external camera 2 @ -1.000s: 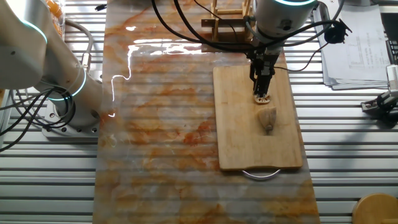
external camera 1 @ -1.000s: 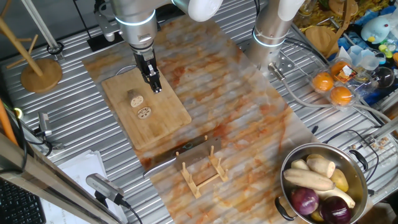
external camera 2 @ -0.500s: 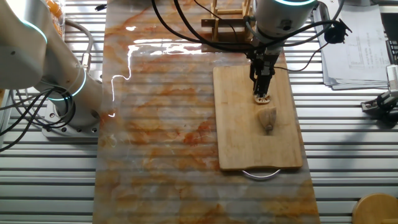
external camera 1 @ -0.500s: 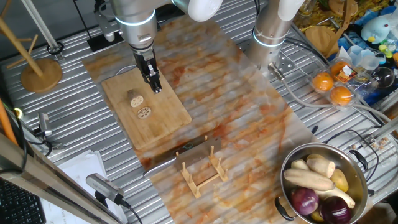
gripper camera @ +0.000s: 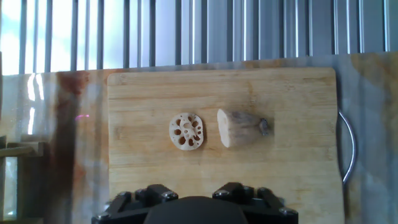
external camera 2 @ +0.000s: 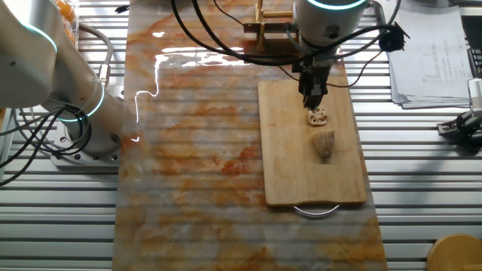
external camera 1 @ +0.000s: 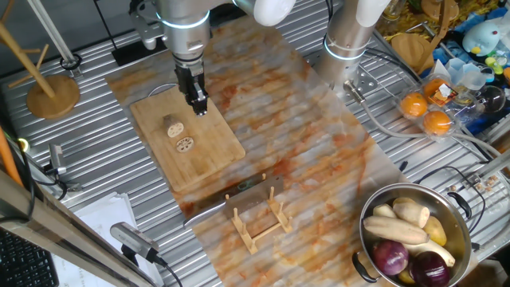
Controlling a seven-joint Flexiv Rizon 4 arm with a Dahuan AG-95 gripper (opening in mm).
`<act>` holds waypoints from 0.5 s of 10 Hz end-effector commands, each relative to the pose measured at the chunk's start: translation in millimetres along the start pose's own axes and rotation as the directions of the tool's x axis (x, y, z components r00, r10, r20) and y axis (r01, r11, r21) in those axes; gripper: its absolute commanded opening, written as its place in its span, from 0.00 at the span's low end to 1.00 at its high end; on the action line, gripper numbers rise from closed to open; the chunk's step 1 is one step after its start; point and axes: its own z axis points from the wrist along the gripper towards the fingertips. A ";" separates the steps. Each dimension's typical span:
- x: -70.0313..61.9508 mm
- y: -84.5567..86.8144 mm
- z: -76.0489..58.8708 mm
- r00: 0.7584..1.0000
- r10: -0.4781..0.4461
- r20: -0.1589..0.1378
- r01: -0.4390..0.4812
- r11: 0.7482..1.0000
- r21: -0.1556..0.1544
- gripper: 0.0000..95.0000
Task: Slice the lotus root
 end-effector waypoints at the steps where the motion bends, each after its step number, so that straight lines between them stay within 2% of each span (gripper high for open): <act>1: -2.2 0.2 0.5 1.000 -0.005 -0.001 0.005 1.000 -0.001 0.00; 5: -3.0 3.5 2.7 1.000 -0.024 -0.008 0.024 1.000 0.000 0.00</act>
